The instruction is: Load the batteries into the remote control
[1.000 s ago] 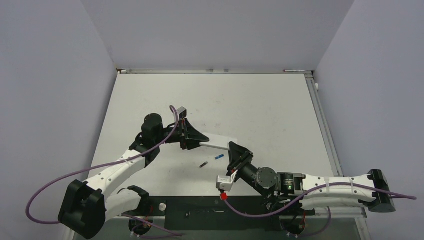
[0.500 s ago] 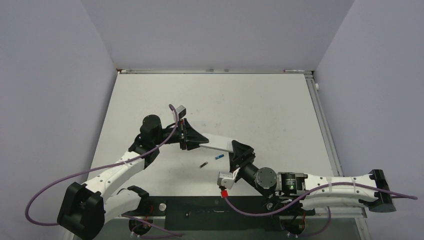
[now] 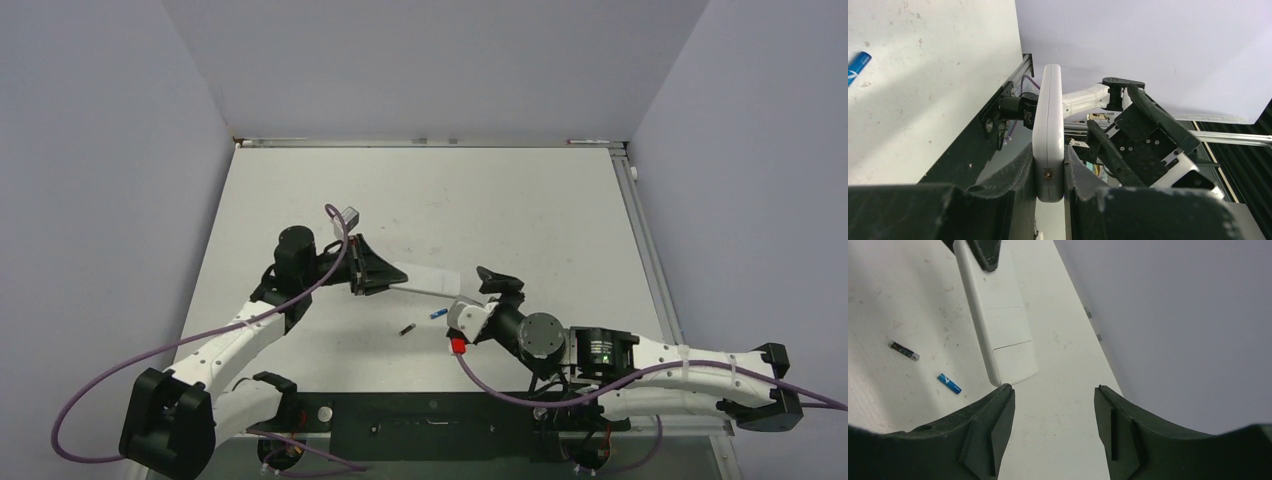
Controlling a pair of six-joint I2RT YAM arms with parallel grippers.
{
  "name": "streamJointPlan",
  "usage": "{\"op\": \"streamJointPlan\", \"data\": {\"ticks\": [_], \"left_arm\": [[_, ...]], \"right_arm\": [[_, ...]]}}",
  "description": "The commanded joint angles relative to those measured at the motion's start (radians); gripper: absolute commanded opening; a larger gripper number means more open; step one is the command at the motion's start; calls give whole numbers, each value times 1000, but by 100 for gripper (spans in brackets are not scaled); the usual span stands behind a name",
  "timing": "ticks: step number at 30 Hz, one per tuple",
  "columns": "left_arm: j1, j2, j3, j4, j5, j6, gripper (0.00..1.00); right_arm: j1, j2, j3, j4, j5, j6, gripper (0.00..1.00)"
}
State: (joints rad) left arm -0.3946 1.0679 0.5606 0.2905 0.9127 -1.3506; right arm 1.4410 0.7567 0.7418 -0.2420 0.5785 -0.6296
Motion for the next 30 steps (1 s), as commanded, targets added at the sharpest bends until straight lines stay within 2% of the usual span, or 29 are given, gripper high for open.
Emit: {"op": "streamJointPlan", "data": {"ticks": [1, 7, 11, 20, 30], "left_arm": [[33, -4, 21, 35, 13, 77, 0], [70, -18, 5, 38, 37, 119, 0], [86, -22, -9, 62, 46, 130, 0], [97, -22, -20, 72, 44, 166, 0], [100, 2, -35, 141, 45, 137, 0]], "right_arm": [[-88, 45, 99, -88, -27, 232, 59], [-305, 182, 254, -208, -128, 479, 58], [-408, 251, 319, -263, -206, 616, 58], [-625, 258, 316, -255, -479, 868, 59], [-821, 236, 263, -215, -782, 1058, 60]]}}
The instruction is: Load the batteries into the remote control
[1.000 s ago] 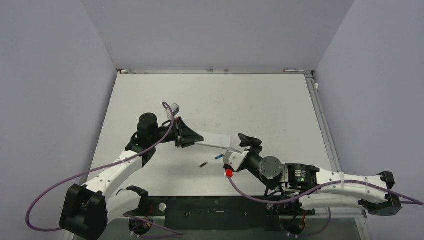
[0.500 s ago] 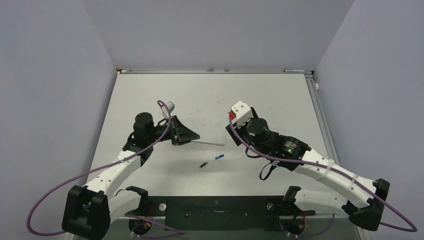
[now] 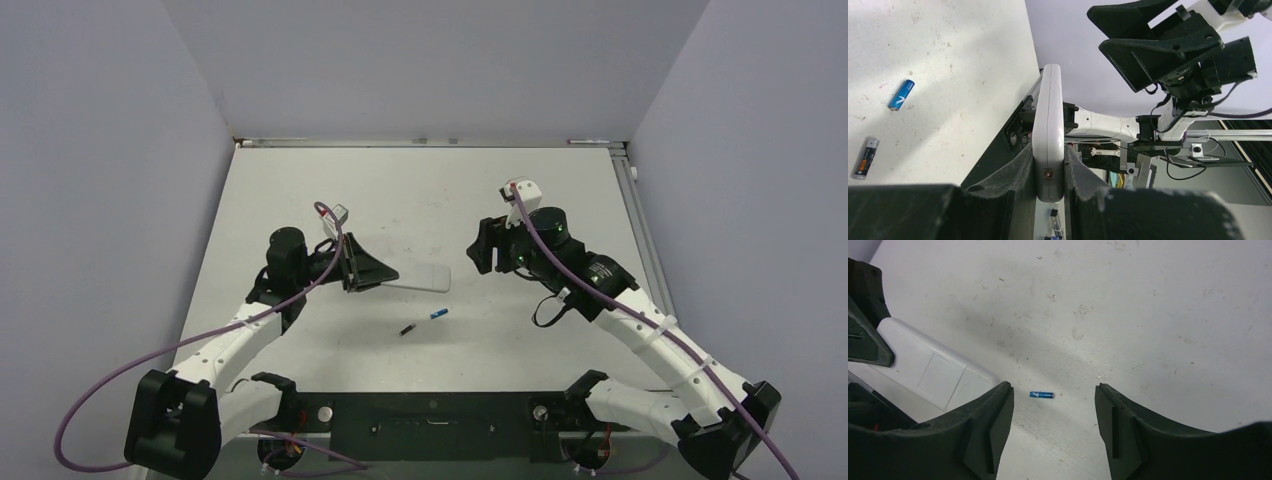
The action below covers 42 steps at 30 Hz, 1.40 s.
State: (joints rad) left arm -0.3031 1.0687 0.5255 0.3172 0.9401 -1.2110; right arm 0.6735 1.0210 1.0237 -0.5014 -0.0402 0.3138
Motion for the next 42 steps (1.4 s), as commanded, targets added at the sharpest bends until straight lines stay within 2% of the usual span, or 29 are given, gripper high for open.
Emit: {"op": "streamJointPlan", "data": {"ticks": [1, 12, 20, 29, 37, 42], "left_arm": [[9, 5, -3, 131, 20, -11, 0], [6, 25, -27, 285, 25, -107, 0], [-4, 37, -48, 347, 26, -148, 0], [-18, 57, -51, 409, 26, -181, 0], [-27, 73, -57, 466, 25, -209, 0], [-30, 76, -61, 506, 24, -236, 0]], "right_arm": [[-70, -29, -27, 51, -187, 135, 60], [-248, -45, -175, 236, -533, 333, 60], [-273, -42, -273, 457, -687, 483, 61], [-268, -19, -401, 783, -756, 704, 60], [-225, 11, -434, 929, -788, 791, 60], [-196, 24, -429, 937, -781, 794, 59]]}}
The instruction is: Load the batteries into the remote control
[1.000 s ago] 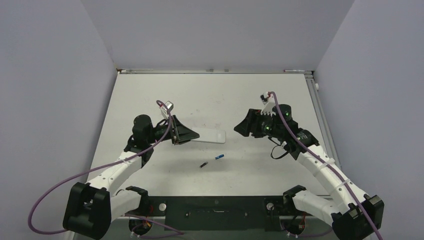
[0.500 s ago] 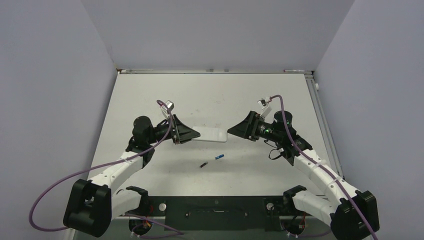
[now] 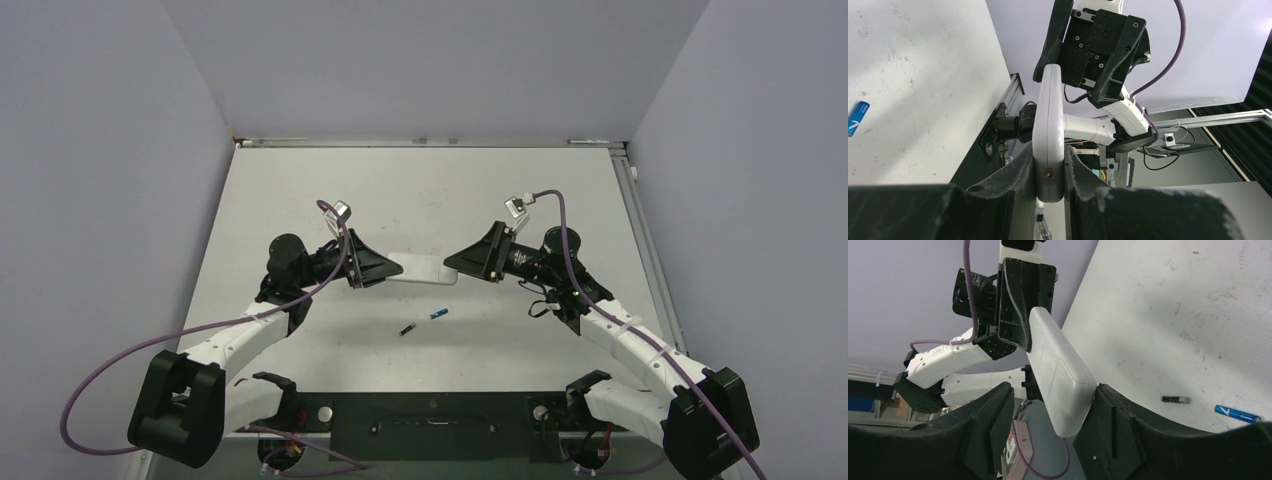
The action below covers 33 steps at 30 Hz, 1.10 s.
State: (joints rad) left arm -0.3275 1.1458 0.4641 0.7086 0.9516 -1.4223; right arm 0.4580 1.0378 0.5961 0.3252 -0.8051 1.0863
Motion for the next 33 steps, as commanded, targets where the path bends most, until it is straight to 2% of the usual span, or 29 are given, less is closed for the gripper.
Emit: {"op": "streamJointPlan", "data": {"ticks": [1, 9, 17, 25, 29, 33], "left_arm": [[-7, 0, 0, 124, 12, -31, 0], [-14, -16, 0, 147, 13, -48, 0], [-28, -24, 1, 152, 13, -50, 0], [-35, -23, -4, 163, 14, -56, 0], [-35, -20, -4, 166, 12, -58, 0], [-35, -13, -4, 181, 12, -65, 0]], "right_arm": [[22, 9, -1, 116, -16, 22, 59], [39, 24, -26, 211, -34, 86, 51], [46, 10, -29, 222, -32, 98, 44], [51, 7, -31, 221, -28, 101, 24], [52, 3, -29, 218, -26, 100, 9], [52, -14, -31, 217, -20, 98, 8]]}}
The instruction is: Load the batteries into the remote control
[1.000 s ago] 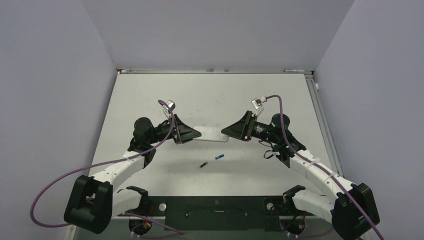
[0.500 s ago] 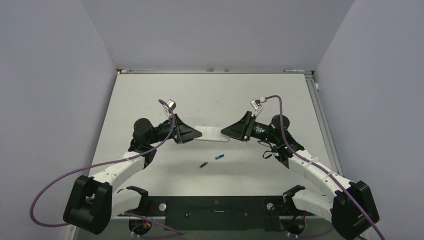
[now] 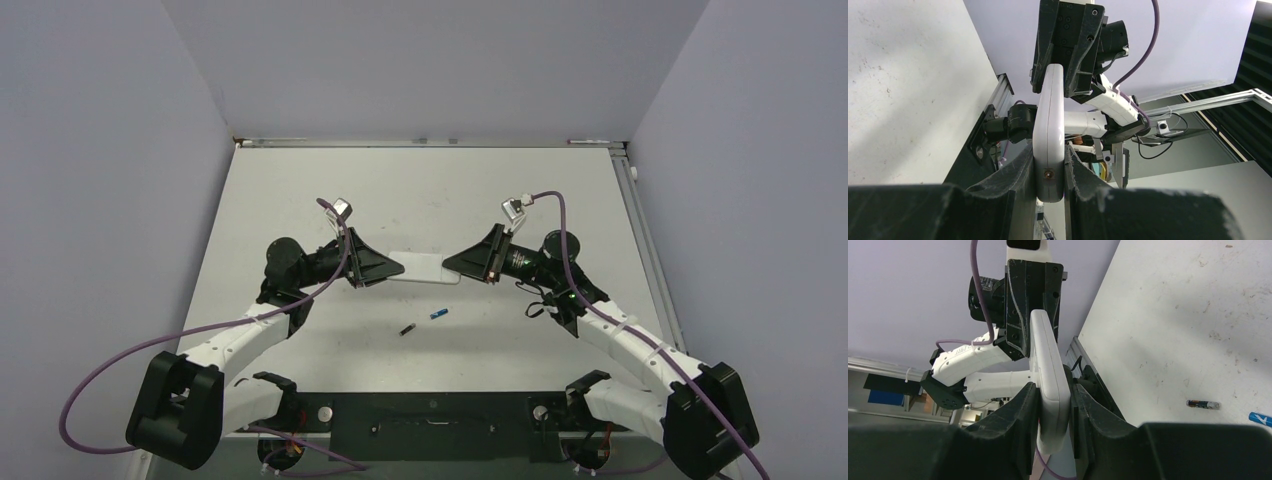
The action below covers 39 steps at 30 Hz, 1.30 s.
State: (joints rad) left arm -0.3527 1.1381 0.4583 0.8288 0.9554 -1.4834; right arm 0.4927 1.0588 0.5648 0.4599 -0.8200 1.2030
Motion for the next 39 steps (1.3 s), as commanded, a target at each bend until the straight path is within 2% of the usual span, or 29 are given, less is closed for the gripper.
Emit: {"op": "streamJointPlan", "data": {"ticks": [1, 18, 23, 39], "left_arm": [[-9, -4, 2, 63, 7, -7, 0], [-9, 26, 6, 98, -2, -26, 0], [-9, 22, 9, 87, 4, -18, 0], [-2, 18, 37, 43, 21, 17, 0]], "right_arm": [[18, -43, 1, 83, -4, -20, 8], [17, -87, -23, 113, -15, -3, 9], [17, -90, -1, 41, -12, -46, 16], [11, -118, 42, -162, 11, -152, 19]]}}
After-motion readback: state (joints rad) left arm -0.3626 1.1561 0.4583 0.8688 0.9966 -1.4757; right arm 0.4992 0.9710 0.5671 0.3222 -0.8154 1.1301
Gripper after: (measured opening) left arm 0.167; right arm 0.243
